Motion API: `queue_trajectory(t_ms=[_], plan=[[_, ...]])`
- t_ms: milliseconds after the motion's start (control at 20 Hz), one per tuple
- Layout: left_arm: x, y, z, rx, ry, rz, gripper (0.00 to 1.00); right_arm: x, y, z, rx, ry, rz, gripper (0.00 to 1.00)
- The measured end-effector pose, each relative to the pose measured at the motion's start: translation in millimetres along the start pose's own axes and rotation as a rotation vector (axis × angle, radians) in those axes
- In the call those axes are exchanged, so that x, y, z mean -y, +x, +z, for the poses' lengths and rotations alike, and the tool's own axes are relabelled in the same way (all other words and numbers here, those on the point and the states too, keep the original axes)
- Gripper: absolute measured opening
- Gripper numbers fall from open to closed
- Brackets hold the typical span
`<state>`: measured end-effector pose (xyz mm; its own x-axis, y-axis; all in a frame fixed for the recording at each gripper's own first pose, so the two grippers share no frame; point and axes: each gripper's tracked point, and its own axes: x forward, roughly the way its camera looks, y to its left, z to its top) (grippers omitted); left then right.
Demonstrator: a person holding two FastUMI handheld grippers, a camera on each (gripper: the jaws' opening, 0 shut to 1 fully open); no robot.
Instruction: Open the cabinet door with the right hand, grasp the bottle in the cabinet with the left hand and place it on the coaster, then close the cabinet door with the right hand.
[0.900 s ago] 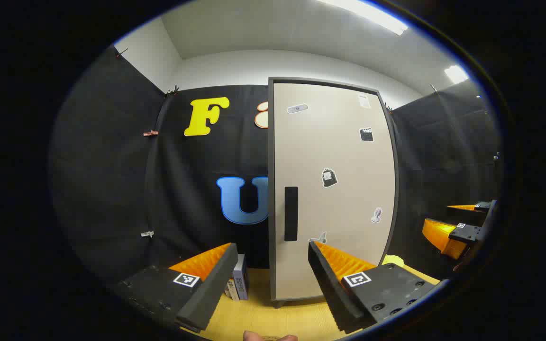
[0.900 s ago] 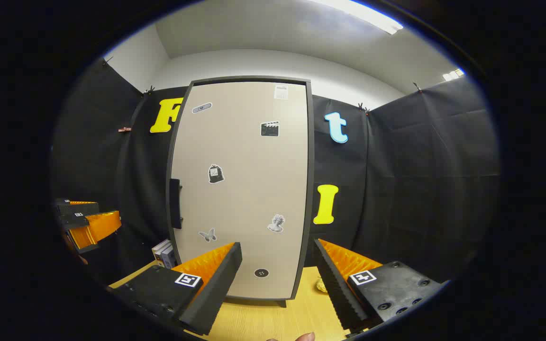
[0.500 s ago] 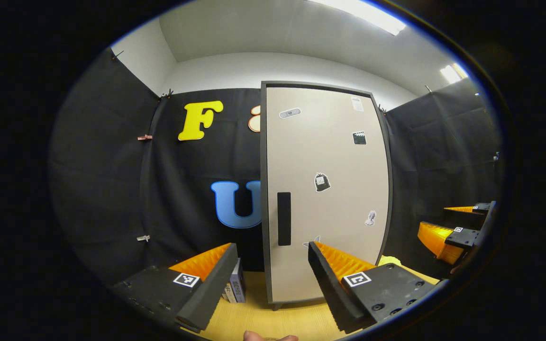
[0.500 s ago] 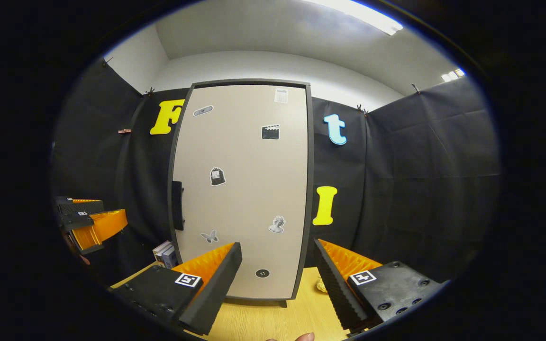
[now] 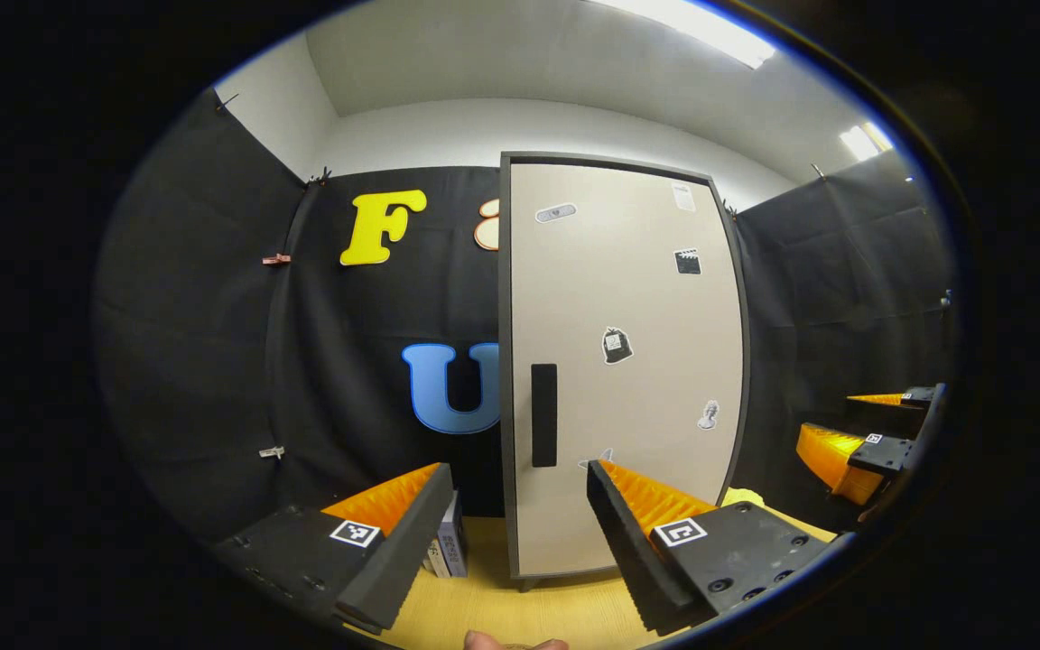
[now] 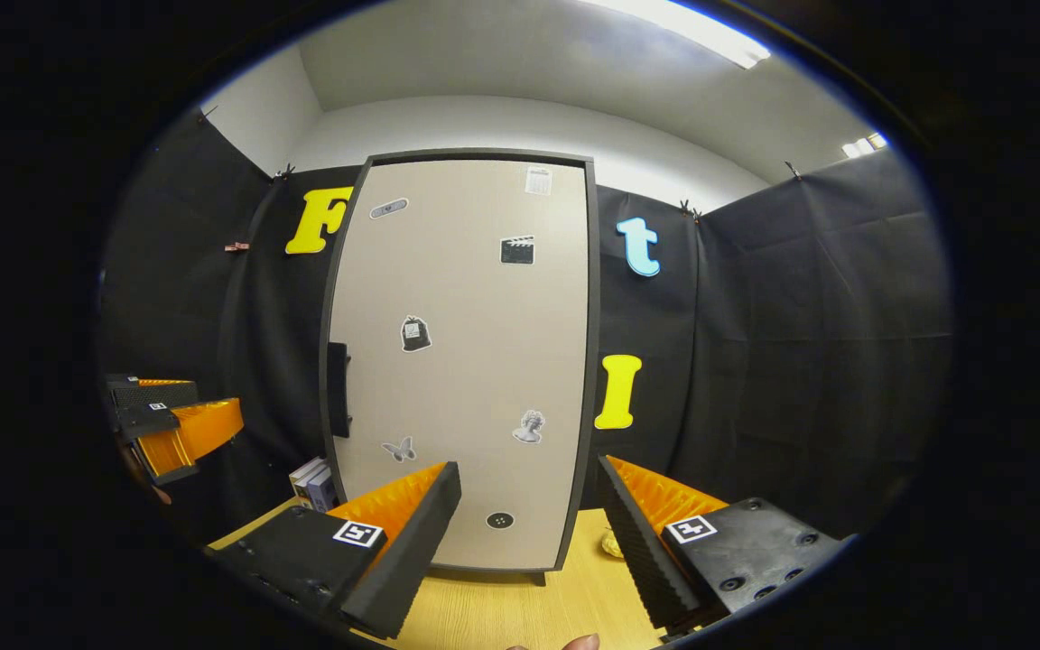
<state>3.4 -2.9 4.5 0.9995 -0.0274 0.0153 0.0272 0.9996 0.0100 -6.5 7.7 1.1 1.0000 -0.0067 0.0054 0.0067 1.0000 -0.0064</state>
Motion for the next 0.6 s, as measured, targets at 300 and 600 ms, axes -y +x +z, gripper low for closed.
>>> queue_trajectory(t_ms=[300, 600], plan=[[-10, 2, 0, 0.005, 0.005, 0.005, 0.95, -18, 7, 3, 0.011, 0.004, 0.028, 0.98], [-38, -4, -12, -0.014, 0.0, 0.052, 0.95, -78, 37, 9, 0.018, 0.041, 0.121, 0.97]])
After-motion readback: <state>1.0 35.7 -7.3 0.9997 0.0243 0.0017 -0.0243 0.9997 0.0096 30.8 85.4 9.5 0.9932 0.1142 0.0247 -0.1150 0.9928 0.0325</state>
